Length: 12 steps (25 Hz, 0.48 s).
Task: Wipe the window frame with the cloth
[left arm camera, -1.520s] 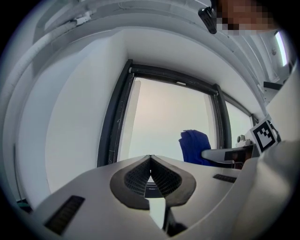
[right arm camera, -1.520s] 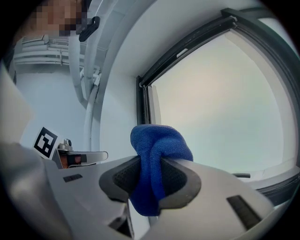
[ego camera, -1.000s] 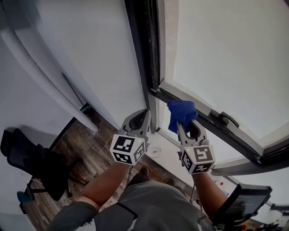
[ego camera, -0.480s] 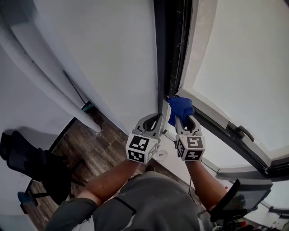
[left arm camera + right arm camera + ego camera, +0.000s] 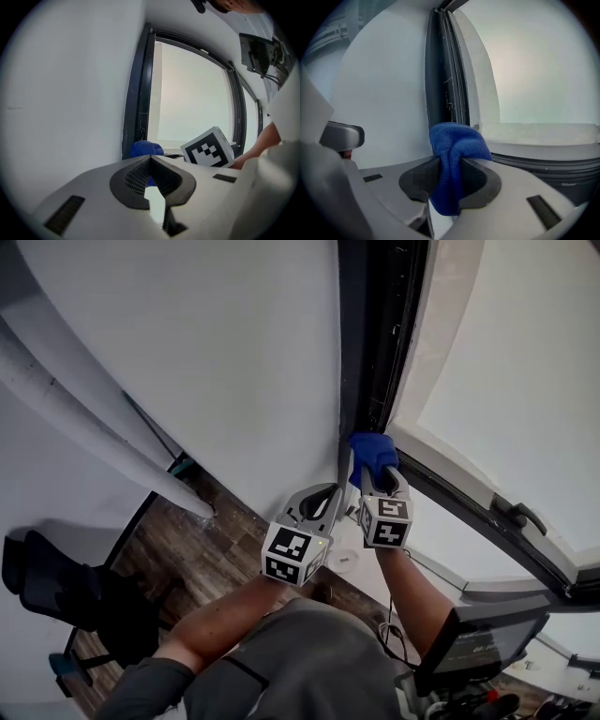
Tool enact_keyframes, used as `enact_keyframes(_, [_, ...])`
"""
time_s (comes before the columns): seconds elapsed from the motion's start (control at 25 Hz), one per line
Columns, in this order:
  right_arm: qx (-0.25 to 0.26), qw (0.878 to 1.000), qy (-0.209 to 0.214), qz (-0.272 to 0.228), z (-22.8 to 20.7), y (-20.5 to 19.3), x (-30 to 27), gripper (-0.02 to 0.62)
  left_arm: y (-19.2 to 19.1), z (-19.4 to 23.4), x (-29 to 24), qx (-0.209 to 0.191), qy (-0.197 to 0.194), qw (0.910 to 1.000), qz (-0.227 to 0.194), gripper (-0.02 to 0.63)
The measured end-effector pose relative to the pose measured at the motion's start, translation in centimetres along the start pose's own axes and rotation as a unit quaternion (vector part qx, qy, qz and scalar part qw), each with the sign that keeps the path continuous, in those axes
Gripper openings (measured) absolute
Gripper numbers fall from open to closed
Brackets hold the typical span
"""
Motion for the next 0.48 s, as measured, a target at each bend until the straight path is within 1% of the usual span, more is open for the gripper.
enact_keyframes(0.2, [-0.019, 0.999, -0.032, -0.002, -1.9, -0.3, -0.1, 0.124, -0.1, -0.3, -0.5, -0.001, -0.028, 0.9996, -0.002, 0.008])
enact_keyframes(0.48, [-0.029, 0.997, -0.069, -0.012, -5.2, -0.7, 3.1, 0.124, 0.6, -2.6, -2.3, 0.001, -0.065, 0.9978, -0.014, 0.008])
Point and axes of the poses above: the fingertips, and each gripper's own axes: x backward along the fingers, z to its left, y out of its top, the point moved 5 cm from there along x, backward along the fingers, and after that the axes turned 12 degrees about -x, right-handed, at the moved point
